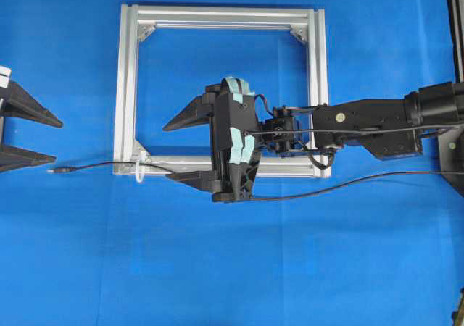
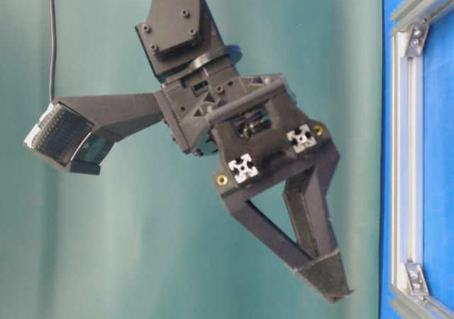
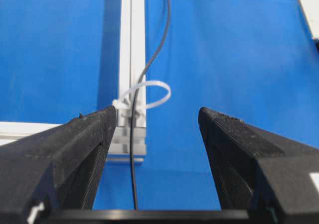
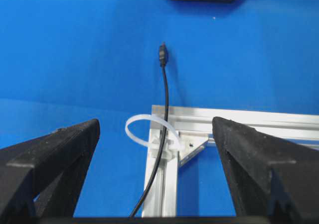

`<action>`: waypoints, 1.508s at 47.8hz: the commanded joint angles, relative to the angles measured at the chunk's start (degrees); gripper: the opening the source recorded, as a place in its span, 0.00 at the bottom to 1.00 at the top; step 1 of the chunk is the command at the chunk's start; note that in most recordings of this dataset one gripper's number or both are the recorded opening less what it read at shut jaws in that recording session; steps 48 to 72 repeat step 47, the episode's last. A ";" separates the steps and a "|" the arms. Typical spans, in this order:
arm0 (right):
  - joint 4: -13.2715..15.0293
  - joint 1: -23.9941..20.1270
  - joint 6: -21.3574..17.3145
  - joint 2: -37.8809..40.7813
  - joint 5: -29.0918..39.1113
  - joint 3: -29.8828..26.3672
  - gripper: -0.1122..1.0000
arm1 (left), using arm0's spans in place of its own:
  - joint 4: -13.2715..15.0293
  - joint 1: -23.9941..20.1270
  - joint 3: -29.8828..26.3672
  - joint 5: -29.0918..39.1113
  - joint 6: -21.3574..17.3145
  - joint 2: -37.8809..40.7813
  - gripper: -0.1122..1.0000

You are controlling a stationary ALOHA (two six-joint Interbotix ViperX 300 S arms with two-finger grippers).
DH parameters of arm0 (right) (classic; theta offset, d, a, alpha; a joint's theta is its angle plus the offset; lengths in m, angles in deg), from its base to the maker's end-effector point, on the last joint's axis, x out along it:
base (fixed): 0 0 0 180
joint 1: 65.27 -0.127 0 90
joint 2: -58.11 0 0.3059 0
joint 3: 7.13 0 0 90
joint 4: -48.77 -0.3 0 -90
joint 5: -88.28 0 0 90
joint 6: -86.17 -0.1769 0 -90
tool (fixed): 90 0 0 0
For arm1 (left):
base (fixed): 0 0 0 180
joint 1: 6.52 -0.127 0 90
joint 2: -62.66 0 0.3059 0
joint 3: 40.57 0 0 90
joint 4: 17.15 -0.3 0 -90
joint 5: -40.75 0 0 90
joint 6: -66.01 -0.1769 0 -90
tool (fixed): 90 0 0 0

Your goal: Insert the wire through the string loop located on the left side.

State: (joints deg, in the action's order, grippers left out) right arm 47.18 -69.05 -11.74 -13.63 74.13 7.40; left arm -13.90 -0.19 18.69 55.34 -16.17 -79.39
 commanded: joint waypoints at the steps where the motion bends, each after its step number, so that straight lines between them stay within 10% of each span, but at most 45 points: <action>1: 0.09 -0.09 0.00 -1.93 -0.18 -0.53 0.93 | -0.18 -0.18 -0.97 -0.53 0.00 0.18 0.65; 72: 0.09 -0.18 0.00 -1.93 -0.44 0.18 0.93 | -0.18 -0.18 -0.26 -0.53 -0.09 0.18 0.64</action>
